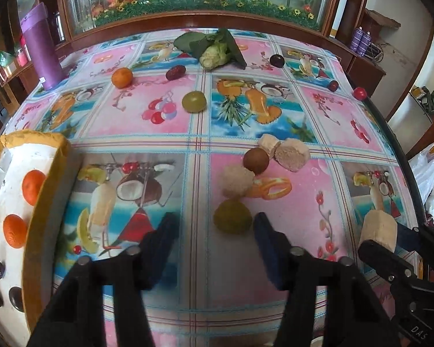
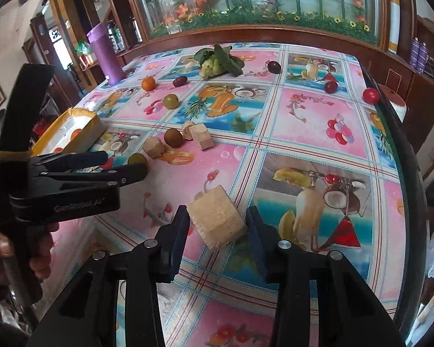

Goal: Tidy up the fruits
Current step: 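Grasp a beige cake cube with the right gripper while the left gripper grasps a green round fruit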

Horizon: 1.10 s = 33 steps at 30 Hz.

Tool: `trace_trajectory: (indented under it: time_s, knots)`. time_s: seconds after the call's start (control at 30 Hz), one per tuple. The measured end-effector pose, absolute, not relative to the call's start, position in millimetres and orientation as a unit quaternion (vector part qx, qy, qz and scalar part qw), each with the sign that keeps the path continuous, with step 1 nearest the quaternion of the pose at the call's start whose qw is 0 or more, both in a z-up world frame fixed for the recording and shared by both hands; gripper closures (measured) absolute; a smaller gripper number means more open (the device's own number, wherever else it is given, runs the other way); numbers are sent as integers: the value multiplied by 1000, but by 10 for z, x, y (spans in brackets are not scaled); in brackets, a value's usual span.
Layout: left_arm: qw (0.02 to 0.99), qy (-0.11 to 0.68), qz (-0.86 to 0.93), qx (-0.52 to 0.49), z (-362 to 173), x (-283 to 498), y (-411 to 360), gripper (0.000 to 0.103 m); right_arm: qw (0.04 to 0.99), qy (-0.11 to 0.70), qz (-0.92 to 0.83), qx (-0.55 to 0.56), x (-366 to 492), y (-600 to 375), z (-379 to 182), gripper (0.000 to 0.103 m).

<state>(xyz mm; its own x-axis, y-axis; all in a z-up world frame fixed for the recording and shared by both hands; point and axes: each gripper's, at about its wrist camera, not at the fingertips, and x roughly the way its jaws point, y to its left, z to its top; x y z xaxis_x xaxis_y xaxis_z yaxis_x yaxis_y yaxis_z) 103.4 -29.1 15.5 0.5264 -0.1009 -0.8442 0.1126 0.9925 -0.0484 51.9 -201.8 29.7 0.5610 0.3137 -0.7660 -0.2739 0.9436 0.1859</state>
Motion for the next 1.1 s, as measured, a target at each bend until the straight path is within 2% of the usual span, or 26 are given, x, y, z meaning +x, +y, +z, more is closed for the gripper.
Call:
trace_trajectory:
  time_s: [0.03, 0.07, 0.1, 0.13, 0.73, 1.1]
  knots:
    - [876, 477, -68, 6, 159, 1026, -306, 59, 883, 438, 164, 27, 518, -2041, 294, 64]
    - [878, 473, -71, 9, 157, 1020, -318, 61, 884, 438, 162, 28, 520, -2056, 291, 64]
    - [879, 470, -80, 7, 153, 1012, -321, 72, 884, 439, 161, 29, 521, -2068, 285, 64]
    - [878, 471, -90, 3, 152, 1011, -326, 76, 883, 439, 160, 30, 521, -2078, 282, 64]
    - [869, 477, -129, -26, 401, 100, 40, 76, 889, 432, 152, 2, -32, -1933, 374, 64]
    - [887, 446, -113, -43, 639, -157, 505, 76, 883, 438, 170, -3, -210, -1439, 411, 64]
